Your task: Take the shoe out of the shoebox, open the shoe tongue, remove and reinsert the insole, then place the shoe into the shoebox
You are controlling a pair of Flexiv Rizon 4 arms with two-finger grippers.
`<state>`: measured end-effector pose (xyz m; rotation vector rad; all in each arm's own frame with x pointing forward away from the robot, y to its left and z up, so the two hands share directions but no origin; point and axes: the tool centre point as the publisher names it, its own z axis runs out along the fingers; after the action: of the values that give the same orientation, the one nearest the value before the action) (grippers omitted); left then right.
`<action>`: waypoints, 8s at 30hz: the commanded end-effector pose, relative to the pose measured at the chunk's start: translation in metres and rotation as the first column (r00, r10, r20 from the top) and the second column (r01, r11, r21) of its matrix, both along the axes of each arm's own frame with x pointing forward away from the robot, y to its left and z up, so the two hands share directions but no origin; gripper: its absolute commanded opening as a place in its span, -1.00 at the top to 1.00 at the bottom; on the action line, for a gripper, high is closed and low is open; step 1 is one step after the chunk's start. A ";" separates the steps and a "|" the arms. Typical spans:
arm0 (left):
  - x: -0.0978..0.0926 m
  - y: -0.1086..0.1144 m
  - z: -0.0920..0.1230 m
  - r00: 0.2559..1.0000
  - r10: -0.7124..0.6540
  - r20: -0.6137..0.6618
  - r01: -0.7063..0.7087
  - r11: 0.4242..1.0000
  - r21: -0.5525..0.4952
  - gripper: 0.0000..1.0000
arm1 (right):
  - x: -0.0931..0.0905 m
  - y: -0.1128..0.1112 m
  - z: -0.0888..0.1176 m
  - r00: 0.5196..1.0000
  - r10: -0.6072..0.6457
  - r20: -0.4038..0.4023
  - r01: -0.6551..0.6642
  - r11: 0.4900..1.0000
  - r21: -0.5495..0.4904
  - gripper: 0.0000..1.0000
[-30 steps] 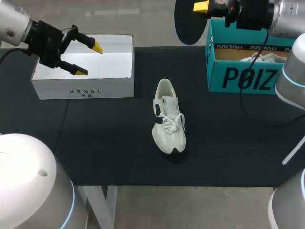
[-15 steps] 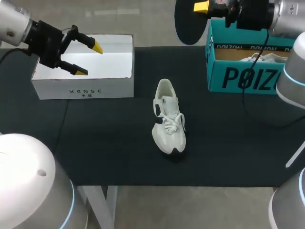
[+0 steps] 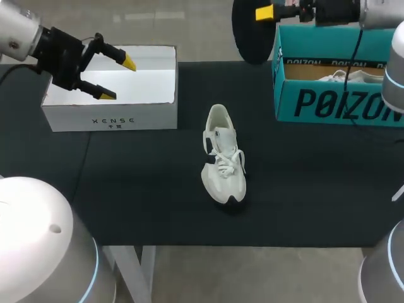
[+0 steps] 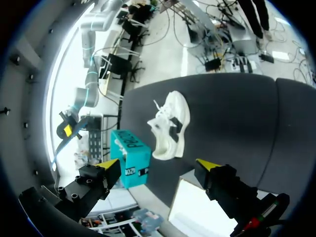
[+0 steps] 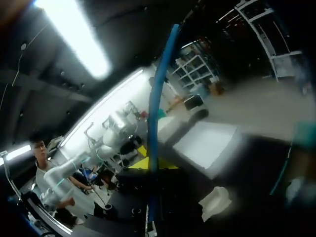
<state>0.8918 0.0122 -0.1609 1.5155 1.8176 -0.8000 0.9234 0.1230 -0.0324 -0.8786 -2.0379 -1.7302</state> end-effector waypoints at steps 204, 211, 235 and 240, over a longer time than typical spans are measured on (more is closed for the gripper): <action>0.000 0.000 0.000 1.000 0.000 -0.001 0.000 1.000 0.004 -1.00 | 0.004 0.060 -0.326 0.982 -0.077 -0.172 0.025 0.958 -0.286 1.00; 0.000 0.000 0.000 1.000 0.000 -0.001 0.000 1.000 0.004 -1.00 | 0.005 0.059 -0.327 0.980 -0.076 -0.184 0.021 0.959 -0.284 0.29; 0.000 0.000 0.000 1.000 0.000 -0.001 0.000 1.000 0.004 -1.00 | 0.003 0.061 -0.330 0.976 -0.060 -0.209 -0.005 0.955 -0.296 1.00; 0.000 0.000 0.000 1.000 0.000 -0.001 0.000 1.000 0.004 -1.00 | -0.006 0.063 -0.334 0.973 -0.043 -0.227 -0.029 0.952 -0.306 1.00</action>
<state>0.8917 0.0123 -0.1609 1.5155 1.8177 -0.7999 0.9216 0.1856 -0.3636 -1.1187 -2.1713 -1.2670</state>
